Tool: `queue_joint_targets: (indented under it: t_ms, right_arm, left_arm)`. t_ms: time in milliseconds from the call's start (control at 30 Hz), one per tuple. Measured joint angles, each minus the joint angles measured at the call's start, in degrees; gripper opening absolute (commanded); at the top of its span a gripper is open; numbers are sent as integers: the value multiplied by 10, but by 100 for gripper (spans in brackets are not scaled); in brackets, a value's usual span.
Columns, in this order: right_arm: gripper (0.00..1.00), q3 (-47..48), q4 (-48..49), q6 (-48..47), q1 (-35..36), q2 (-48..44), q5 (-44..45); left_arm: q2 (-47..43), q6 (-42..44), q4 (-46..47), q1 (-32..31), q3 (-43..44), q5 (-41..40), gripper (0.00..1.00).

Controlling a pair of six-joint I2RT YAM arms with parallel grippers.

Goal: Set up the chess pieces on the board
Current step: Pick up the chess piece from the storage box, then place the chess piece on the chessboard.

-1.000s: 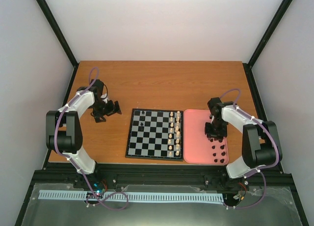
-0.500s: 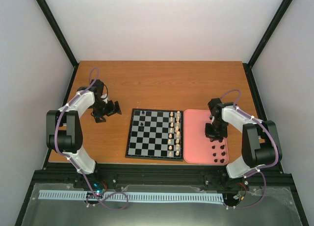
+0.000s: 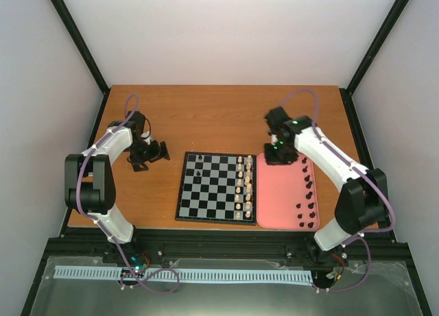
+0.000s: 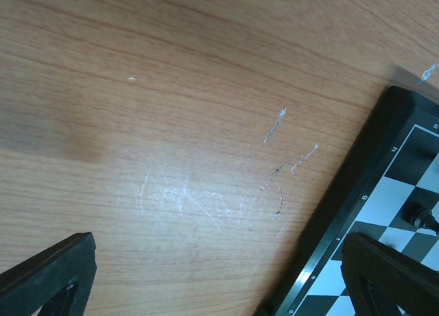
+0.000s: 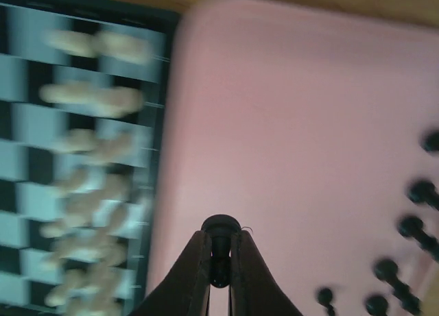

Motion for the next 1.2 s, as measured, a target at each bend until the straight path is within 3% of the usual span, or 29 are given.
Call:
queue_joint_targets:
  t_ms: [233,467,667,1200]
  right_arm:
    - [3,192,-18,9,200,145,-10]
    - [3,330,-27,-10,304,295,-43]
    - [3,395,-38,-32,334,345,-67]
    - [3,449,-62,-61,349,432,-98]
  left_arm:
    - [0,0,0,0,0,-5,100]
    - [0,0,0,0,0,-5,100]
    - [0,0,0,0,0,-5,100]
    - [-30,-4,0,0,-16,-23,100]
